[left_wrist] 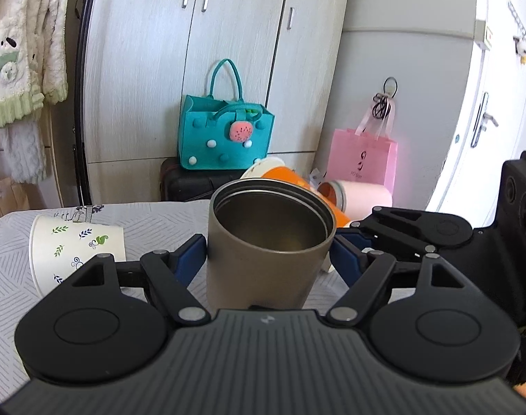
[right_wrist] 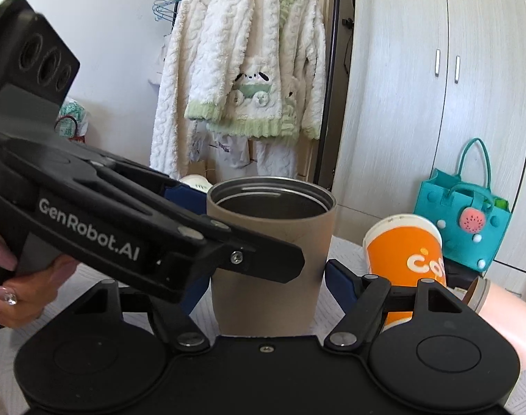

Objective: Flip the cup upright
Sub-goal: 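Lower the upright tan cup onto the table and open the right gripper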

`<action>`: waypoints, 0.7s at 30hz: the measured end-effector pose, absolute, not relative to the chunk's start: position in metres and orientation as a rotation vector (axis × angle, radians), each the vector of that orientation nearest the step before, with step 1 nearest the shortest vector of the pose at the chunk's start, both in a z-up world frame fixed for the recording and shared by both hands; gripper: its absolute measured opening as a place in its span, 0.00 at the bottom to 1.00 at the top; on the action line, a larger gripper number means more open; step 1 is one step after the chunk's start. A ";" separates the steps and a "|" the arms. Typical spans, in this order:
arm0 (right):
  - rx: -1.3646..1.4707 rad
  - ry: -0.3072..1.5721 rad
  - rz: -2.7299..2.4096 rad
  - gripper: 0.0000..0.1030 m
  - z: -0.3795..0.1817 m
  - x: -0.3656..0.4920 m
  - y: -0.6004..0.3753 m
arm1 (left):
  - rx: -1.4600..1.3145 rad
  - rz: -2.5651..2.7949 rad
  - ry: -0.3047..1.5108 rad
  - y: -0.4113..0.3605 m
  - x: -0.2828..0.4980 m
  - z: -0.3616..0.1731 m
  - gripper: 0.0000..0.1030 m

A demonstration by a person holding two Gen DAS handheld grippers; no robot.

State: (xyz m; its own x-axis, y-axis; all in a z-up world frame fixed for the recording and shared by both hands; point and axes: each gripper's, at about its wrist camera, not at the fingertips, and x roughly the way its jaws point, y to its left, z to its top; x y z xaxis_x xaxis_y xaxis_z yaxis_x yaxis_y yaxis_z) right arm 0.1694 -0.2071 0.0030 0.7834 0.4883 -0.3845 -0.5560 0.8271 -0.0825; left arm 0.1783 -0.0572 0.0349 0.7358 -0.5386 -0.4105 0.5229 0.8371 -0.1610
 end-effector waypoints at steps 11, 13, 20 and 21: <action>-0.162 0.375 0.526 0.80 0.000 0.165 -0.211 | -0.002 -0.578 0.471 -0.059 0.170 0.031 0.79; -0.145 0.388 0.521 0.80 0.002 0.163 -0.212 | -0.007 -0.579 0.474 -0.057 0.168 0.031 0.82; -0.155 0.404 0.487 0.80 0.008 0.148 -0.211 | -0.024 -0.553 0.468 -0.050 0.148 0.037 0.82; -0.150 0.406 0.480 0.80 0.009 0.145 -0.211 | -0.024 -0.544 0.466 -0.048 0.145 0.038 0.82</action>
